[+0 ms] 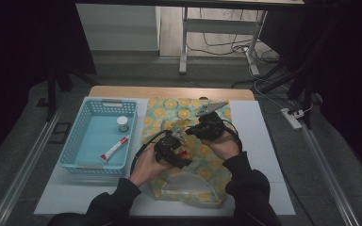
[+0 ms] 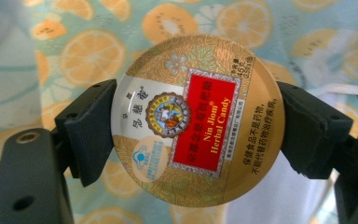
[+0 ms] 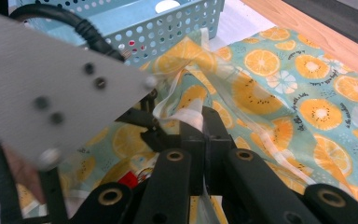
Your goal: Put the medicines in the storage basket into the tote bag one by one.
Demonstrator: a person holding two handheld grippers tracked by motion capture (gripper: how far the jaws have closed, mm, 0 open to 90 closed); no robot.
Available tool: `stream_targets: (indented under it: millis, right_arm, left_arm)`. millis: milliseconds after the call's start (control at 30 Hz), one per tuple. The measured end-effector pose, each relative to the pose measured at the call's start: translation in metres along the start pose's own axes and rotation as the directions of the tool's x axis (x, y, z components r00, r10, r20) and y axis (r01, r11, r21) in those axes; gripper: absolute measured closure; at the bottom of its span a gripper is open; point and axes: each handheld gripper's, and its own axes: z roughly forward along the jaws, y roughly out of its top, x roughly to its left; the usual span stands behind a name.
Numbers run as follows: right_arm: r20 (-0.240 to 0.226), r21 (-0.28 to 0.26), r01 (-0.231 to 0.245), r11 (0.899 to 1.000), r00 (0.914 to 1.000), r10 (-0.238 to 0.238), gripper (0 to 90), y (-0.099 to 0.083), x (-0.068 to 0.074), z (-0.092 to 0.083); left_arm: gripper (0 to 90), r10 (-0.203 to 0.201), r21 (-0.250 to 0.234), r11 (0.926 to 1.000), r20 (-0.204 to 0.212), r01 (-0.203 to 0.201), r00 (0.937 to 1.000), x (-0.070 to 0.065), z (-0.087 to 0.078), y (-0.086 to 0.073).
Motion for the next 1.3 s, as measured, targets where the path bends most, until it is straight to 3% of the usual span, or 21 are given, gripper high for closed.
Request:
stream_targets:
  millis: [400, 633, 867, 1033, 1300]
  right_arm:
    - [0.003, 0.017, -0.004, 1.000, 1.0000, 0.004, 89.9, -0.002, 0.000, 0.007]
    - [0.006, 0.026, -0.001, 1.000, 1.0000, 0.001, 89.9, -0.004, -0.001, 0.011]
    - [0.010, 0.036, -0.005, 0.999, 0.9999, 0.005, 89.9, -0.006, -0.003, 0.015]
    - [0.011, 0.041, -0.007, 0.999, 0.9999, 0.007, 89.9, -0.007, -0.003, 0.016]
    - [0.013, 0.022, -0.004, 1.000, 0.9999, 0.004, 89.9, -0.006, -0.004, 0.013]
  left_arm:
    - [20.4, -0.053, -0.003, 0.9986, -0.062, 0.053, 0.9967, 0.014, 0.014, -0.002]
    - [20.4, -0.055, 0.014, 0.9983, -0.082, 0.056, 0.9951, 0.019, 0.021, -0.004]
    - [20.3, -0.056, 0.032, 0.9976, -0.129, 0.061, 0.9900, 0.022, 0.030, -0.007]
    - [19.5, -0.067, 0.033, 0.9968, -0.171, 0.073, 0.9830, 0.023, 0.032, -0.006]
    - [11.7, -0.086, -0.018, 0.9962, -0.118, 0.085, 0.9893, 0.023, 0.016, -0.005]
